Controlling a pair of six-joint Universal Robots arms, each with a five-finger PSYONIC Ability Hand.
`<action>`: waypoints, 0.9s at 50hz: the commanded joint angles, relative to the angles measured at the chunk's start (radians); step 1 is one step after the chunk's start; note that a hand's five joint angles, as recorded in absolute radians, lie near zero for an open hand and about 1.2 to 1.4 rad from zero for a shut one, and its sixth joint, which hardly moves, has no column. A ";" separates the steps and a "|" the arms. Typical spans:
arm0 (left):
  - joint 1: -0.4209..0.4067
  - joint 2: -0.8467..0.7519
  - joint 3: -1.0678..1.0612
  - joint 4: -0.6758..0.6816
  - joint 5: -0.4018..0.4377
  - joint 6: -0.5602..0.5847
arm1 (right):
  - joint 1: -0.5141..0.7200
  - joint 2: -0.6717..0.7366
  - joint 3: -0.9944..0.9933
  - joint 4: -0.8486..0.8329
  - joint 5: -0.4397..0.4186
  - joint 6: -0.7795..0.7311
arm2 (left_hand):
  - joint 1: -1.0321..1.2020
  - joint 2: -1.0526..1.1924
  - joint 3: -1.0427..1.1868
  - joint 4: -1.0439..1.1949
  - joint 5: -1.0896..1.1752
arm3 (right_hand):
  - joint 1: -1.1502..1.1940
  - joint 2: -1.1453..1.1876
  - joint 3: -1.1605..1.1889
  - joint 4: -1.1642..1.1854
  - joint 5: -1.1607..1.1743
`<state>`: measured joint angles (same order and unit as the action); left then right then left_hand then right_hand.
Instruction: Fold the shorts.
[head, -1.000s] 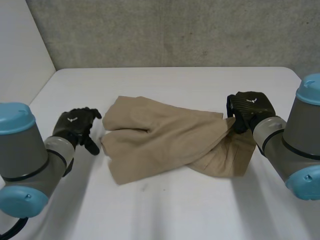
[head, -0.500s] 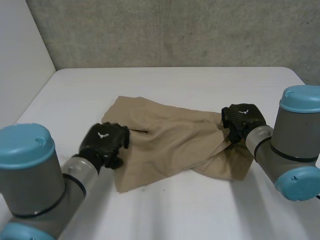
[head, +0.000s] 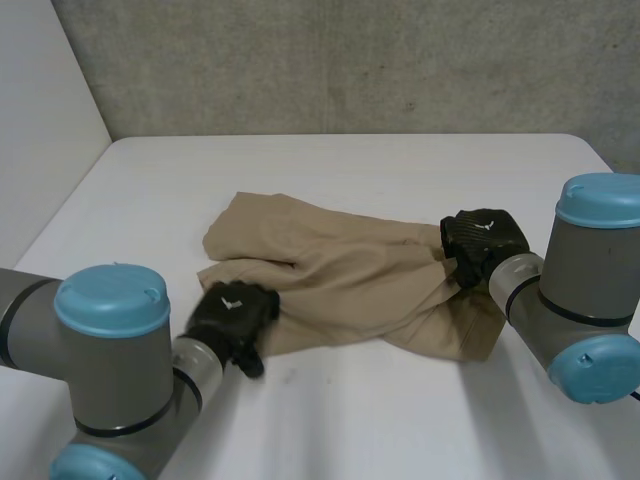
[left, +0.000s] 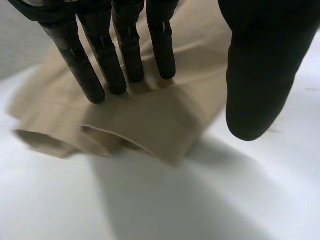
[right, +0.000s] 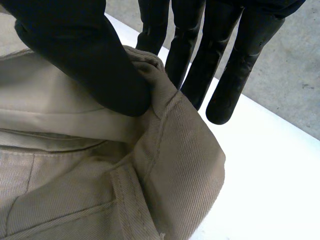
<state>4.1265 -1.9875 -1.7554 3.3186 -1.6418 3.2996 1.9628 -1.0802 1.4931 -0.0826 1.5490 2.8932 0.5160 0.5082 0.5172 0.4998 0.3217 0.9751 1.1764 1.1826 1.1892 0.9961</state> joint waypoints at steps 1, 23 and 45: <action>0.032 -0.022 0.005 0.099 -0.055 0.002 | 0.004 0.000 0.001 0.000 0.000 -0.012 | 0.032 0.040 0.031 0.048 0.052 | 0.421 0.220 0.214 0.207 0.226; 0.025 -0.132 0.102 0.090 -0.062 0.000 | 0.004 0.014 0.001 0.001 0.000 -0.032 | 0.879 0.887 0.878 0.895 0.899 | 0.421 0.220 0.214 0.207 0.226; 0.110 0.559 0.103 -0.273 0.189 0.049 | 0.007 -0.366 -0.036 0.499 -0.023 -0.598 | 0.880 0.888 0.879 0.897 0.900 | 0.421 0.220 0.214 0.207 0.226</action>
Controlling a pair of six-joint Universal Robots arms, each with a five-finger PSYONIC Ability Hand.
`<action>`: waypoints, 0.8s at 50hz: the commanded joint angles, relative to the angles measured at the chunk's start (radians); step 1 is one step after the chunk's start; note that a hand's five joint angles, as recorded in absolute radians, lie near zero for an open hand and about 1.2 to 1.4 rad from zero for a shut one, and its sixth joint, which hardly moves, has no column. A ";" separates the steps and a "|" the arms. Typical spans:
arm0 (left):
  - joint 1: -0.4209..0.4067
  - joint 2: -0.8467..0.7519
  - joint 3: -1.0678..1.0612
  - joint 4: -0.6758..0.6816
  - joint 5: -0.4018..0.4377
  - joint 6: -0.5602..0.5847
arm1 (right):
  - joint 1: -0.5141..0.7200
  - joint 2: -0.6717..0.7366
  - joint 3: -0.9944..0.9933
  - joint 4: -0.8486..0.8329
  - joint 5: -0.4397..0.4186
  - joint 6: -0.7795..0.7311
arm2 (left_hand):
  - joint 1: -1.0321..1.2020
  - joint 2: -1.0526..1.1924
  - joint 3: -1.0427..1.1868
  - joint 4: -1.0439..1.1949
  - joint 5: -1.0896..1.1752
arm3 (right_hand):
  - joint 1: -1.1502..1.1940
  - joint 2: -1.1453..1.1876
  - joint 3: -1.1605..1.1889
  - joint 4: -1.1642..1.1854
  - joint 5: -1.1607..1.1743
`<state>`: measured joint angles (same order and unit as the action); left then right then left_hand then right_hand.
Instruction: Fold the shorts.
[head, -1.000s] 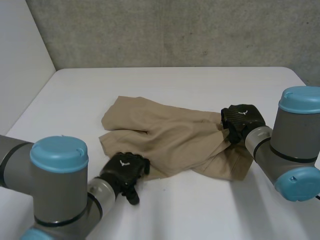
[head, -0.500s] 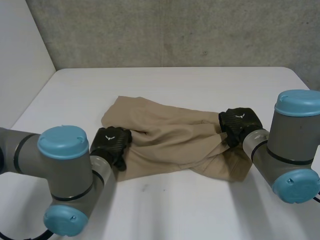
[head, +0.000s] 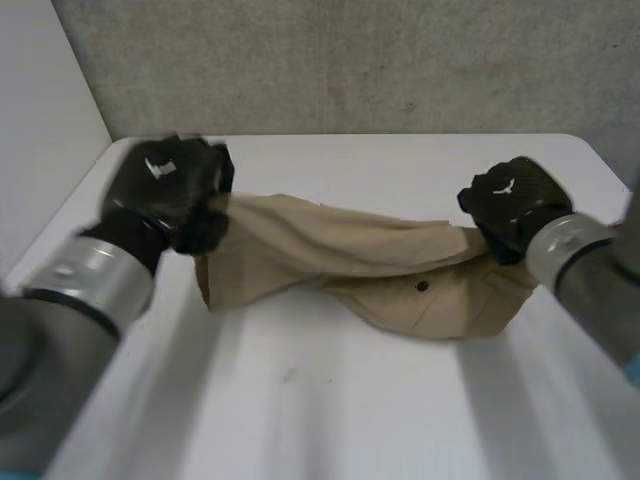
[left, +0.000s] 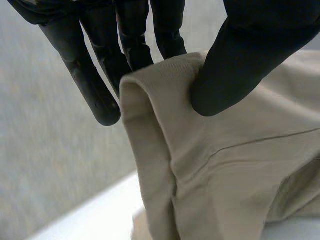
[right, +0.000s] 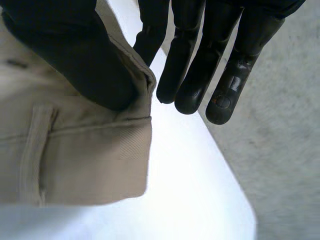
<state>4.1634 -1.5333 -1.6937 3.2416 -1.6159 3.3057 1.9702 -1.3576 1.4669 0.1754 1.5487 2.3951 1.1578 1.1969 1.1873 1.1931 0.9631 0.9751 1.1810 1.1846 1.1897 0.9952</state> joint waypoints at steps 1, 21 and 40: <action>0.089 0.101 0.042 -0.215 0.175 0.052 | -0.001 -0.089 -0.005 0.257 -0.029 -0.099 | 0.238 0.199 0.209 0.203 0.259 | 0.421 0.215 0.212 0.207 0.227; 0.150 -0.439 0.392 -0.227 0.038 0.239 | 0.021 0.146 -0.167 0.202 -0.116 -0.068 | 0.238 0.199 0.209 0.203 0.259 | 0.421 0.215 0.212 0.207 0.227; 0.152 -0.177 0.409 0.498 -0.058 0.072 | 0.104 -0.014 -0.244 -0.680 0.050 -0.025 | 0.238 0.199 0.209 0.203 0.259 | 0.421 0.215 0.212 0.207 0.227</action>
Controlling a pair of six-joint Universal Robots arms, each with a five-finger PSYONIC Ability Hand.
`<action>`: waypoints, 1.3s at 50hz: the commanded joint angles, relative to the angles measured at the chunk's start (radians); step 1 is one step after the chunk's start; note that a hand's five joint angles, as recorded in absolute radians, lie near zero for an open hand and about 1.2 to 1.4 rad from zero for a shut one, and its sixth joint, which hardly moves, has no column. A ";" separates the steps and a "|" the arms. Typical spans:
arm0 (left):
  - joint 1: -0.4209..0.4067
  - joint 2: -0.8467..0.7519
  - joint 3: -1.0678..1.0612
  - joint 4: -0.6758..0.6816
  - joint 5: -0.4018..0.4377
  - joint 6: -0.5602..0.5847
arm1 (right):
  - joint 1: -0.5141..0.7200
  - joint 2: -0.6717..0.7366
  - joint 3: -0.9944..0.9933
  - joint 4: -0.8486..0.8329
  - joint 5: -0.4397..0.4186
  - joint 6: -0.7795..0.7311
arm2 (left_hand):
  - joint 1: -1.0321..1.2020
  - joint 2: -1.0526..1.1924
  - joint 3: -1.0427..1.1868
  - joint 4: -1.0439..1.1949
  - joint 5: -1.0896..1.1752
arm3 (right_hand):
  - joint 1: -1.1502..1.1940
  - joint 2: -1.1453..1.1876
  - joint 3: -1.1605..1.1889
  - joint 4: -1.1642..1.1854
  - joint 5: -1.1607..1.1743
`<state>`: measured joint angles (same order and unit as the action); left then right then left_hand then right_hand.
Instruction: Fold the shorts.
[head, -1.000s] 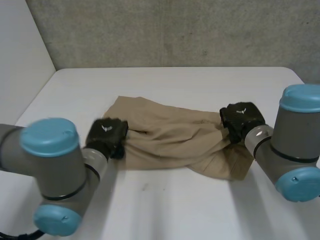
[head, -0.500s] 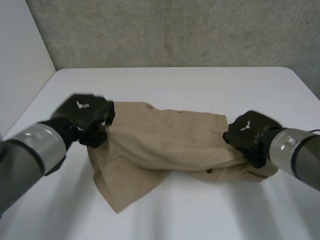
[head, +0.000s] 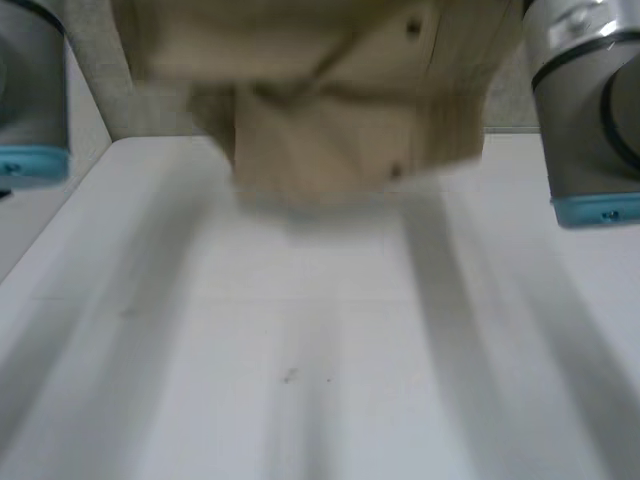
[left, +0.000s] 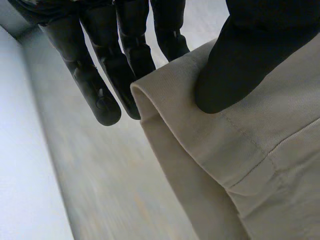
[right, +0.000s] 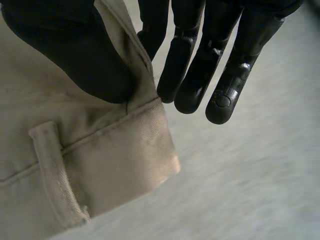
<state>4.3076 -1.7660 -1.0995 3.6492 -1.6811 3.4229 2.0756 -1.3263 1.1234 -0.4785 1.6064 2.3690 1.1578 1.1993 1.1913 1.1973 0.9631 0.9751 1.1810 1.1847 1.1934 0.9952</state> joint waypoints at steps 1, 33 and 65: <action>0.008 0.056 -0.210 0.083 0.009 -0.045 | -0.002 -0.044 0.110 -0.009 -0.008 0.001 | 0.238 0.197 0.205 0.199 0.259 | 0.421 0.215 0.212 0.203 0.227; 0.015 0.090 -0.793 -0.499 0.116 -0.044 | -0.012 0.012 0.572 0.545 -0.154 0.170 | 0.238 0.197 0.205 0.199 0.259 | 0.421 0.215 0.212 0.203 0.227; -0.064 -0.250 -0.519 -0.342 0.041 -0.027 | -0.058 0.282 0.371 0.477 -0.046 0.380 | -0.882 -0.924 -0.916 -0.922 -0.862 | 0.421 0.215 0.212 0.203 0.227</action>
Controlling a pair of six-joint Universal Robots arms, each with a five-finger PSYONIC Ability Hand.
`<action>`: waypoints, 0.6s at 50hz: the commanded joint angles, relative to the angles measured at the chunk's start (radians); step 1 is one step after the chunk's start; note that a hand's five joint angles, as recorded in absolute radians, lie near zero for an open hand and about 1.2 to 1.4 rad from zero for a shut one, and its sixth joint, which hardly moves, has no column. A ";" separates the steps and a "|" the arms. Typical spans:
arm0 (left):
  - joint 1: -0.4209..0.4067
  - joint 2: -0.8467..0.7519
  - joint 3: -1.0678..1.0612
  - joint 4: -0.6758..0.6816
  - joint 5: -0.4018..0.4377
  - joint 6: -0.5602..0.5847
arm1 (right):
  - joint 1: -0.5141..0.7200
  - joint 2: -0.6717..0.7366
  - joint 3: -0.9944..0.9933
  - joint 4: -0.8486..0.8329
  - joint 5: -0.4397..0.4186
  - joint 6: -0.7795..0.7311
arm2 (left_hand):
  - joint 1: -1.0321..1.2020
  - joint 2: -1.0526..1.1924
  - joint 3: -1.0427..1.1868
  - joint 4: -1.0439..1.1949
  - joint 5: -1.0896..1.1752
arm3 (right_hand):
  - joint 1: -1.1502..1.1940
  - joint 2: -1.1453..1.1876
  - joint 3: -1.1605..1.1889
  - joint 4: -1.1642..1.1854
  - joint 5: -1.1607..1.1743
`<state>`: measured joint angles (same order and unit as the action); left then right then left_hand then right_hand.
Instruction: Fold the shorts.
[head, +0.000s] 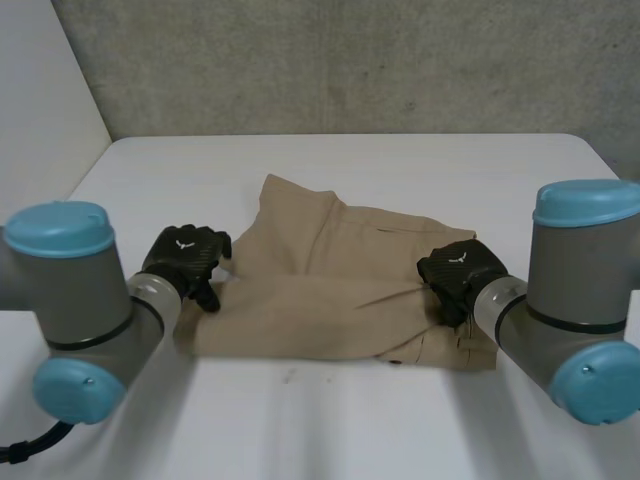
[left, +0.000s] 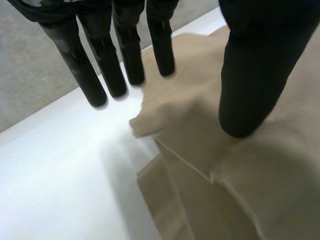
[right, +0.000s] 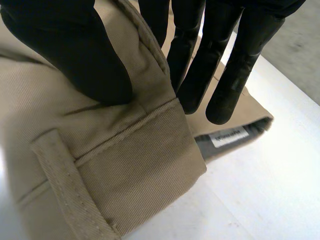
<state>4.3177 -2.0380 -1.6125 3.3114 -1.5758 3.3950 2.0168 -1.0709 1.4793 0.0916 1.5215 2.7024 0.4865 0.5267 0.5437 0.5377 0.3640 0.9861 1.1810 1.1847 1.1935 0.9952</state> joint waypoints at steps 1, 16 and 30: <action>-0.093 0.068 -0.033 -0.003 -0.064 0.001 | 0.000 0.028 0.018 -0.095 0.039 0.048 | -0.246 -0.286 -0.303 -0.297 -0.298 | 0.410 0.215 0.212 0.203 0.227; -0.096 0.233 -0.224 0.034 -0.033 0.000 | -0.001 0.031 0.044 -0.096 0.032 0.039 | 0.020 -0.020 -0.037 -0.031 -0.032 | 0.410 0.215 0.212 0.203 0.227; -0.067 0.147 -0.199 0.025 -0.030 0.000 | 0.000 0.028 0.056 -0.096 0.035 0.039 | 0.170 0.130 0.113 0.119 0.118 | 0.410 0.215 0.212 0.203 0.227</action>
<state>4.2490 -1.8613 -1.8176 3.3343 -1.6030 3.3944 2.0157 -1.0427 1.5315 -0.0044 1.5567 2.7409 0.5454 0.5426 0.5427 0.5475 0.3684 0.9861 1.1810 1.1847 1.1934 0.9952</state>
